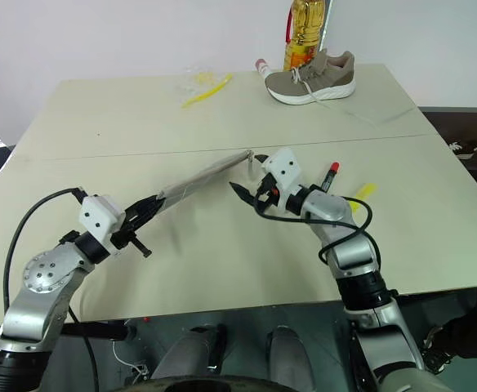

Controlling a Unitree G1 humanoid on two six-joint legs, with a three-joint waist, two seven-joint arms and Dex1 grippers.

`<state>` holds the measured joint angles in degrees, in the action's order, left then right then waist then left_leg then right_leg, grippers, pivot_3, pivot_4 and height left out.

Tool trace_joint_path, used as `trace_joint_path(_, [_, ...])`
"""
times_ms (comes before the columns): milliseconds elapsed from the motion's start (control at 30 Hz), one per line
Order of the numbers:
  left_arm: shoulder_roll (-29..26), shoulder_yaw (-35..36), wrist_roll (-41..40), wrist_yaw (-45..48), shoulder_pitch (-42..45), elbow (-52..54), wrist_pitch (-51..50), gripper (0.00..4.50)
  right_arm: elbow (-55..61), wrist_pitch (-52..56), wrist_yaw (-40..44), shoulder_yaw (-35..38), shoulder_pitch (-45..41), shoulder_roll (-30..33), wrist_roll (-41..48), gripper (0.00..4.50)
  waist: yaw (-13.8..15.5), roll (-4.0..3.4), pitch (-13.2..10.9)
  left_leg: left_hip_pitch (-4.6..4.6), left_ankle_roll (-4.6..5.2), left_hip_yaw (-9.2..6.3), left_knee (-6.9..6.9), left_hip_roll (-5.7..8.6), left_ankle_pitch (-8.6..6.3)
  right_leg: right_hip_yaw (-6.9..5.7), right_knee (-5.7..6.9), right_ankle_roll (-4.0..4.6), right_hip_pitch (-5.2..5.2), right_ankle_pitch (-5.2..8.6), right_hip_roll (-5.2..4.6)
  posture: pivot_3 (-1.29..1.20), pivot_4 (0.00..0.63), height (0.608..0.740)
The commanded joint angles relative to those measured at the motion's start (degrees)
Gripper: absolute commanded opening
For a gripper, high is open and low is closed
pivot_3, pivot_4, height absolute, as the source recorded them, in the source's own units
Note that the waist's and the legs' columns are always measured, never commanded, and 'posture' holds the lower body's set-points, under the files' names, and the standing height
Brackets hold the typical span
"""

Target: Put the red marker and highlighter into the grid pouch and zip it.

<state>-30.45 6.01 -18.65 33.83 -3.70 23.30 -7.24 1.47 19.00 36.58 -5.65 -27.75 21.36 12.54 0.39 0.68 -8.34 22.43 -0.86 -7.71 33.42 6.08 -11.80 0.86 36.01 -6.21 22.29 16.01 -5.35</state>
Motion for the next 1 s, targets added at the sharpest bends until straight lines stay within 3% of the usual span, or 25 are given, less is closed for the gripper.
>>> trace_joint_path(33, [-0.72, 2.21, -3.71, 0.88, -0.82, 4.33, -2.56, 0.05, -0.08, 1.88, 2.20, 1.71, -2.39, 1.20, 1.87, 4.50, 0.04, 0.00, 0.00, 0.00, 0.00, 0.00, 0.00, 0.00, 0.00, 0.00, 0.00, 0.00, -0.01, 0.00, 0.00, 0.00, 0.150, 0.740])
trace_joint_path(400, [-2.14, 3.31, -6.03, 2.87, -3.45, 7.71, -4.90, 0.05, -7.36, 5.34, -0.55, 2.46, -6.65, -1.94, 1.51, 4.50, -0.06, 0.00, 0.00, 0.01, 0.00, 0.01, -0.01, -0.01, 0.00, 0.02, -0.01, 0.21, 0.00, 0.11, -0.01, 0.00, 0.150, 0.740])
trace_joint_path(500, [-2.26, 3.41, -6.10, 2.99, -3.67, 8.00, -4.96, 0.00, -9.53, 6.04, -1.26, 2.90, -7.56, -2.31, 1.46, 3.61, 0.11, -0.01, -0.01, 0.01, 0.00, 0.01, -0.01, 0.00, 0.00, 0.02, -0.01, 0.21, 0.00, 0.11, -0.01, 0.00, 0.150, 0.740])
trace_joint_path(567, [-2.34, 3.54, -6.21, 3.07, -3.80, 8.14, -5.03, 0.00, -10.03, 6.36, -1.34, 3.32, -7.86, -2.60, 2.05, 2.67, 0.18, -0.01, -0.01, 0.01, -0.01, 0.01, -0.01, 0.01, 0.00, 0.02, -0.02, 0.21, 0.01, 0.11, -0.02, 0.00, 0.150, 0.740])
trace_joint_path(700, [-2.58, 3.41, -6.03, 3.19, -3.83, 8.10, -5.11, 0.00, -9.23, 6.57, -0.94, 3.12, -7.77, -2.82, 2.34, 0.27, 0.15, -0.01, -0.01, 0.01, -0.01, 0.02, -0.01, 0.00, 0.00, 0.03, -0.01, 0.21, 0.01, 0.11, -0.02, 0.00, 0.150, 0.740])
trace_joint_path(733, [-2.57, 3.25, -5.86, 3.14, -3.72, 8.02, -5.11, 0.00, -8.68, 6.57, -0.78, 2.82, -7.59, -2.77, 2.25, 0.05, 0.13, -0.01, -0.01, 0.01, -0.01, 0.02, -0.01, 0.00, 0.00, 0.03, -0.01, 0.21, 0.00, 0.11, -0.02, 0.00, 0.150, 0.740])
trace_joint_path(1000, [-0.53, -2.57, 0.54, 1.40, -0.33, 4.81, -3.56, 0.00, 0.00, 4.47, 3.28, -5.41, -4.33, 1.53, -3.76, 0.05, 0.33, -0.02, -0.01, 0.01, -0.01, 0.03, -0.02, 0.01, 0.00, 0.02, -0.04, 0.21, 0.03, 0.11, -0.03, 0.00, 0.150, 0.740])
